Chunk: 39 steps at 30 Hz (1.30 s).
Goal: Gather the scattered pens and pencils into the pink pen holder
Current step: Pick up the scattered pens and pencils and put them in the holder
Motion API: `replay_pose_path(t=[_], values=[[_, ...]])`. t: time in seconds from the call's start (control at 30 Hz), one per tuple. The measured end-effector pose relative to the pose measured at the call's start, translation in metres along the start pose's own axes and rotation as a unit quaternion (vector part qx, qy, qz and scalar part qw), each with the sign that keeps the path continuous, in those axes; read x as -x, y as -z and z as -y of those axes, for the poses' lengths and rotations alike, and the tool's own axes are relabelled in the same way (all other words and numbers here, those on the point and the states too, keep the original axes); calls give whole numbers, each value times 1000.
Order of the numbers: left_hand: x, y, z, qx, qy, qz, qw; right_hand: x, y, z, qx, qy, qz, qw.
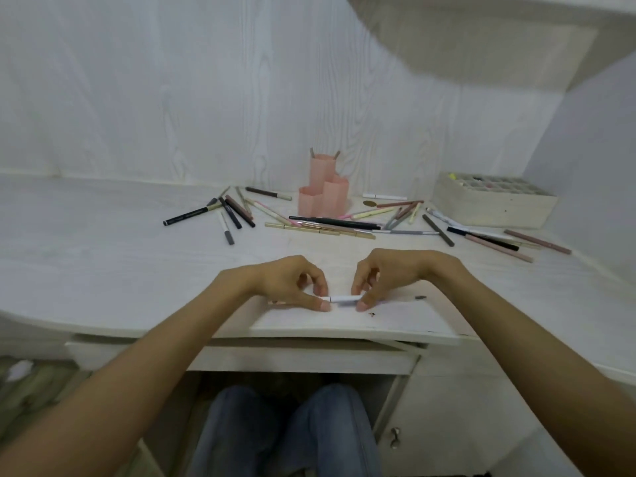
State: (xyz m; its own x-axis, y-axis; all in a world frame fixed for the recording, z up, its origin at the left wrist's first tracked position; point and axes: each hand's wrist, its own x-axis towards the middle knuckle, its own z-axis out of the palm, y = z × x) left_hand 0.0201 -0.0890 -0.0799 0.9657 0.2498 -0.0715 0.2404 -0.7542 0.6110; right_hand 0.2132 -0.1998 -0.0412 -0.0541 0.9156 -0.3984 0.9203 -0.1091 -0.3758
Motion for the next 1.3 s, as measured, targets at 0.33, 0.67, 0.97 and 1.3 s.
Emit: replay_pose_path(t=[0.33,0.67,0.97,1.3], values=[[-24,51,35,-94,121,-69,986,-36,20,-23,-48,-21,-112,992],[-17,77,81,84,146,-213,962,-58,39,-51,-202,-5,-133,970],[-77,112,58,270,69,-364,889,-78,92,-50,-430,76,-336,834],[-103,132,55,351,-24,-455,818,-109,170,-16,-388,175,-681,595]])
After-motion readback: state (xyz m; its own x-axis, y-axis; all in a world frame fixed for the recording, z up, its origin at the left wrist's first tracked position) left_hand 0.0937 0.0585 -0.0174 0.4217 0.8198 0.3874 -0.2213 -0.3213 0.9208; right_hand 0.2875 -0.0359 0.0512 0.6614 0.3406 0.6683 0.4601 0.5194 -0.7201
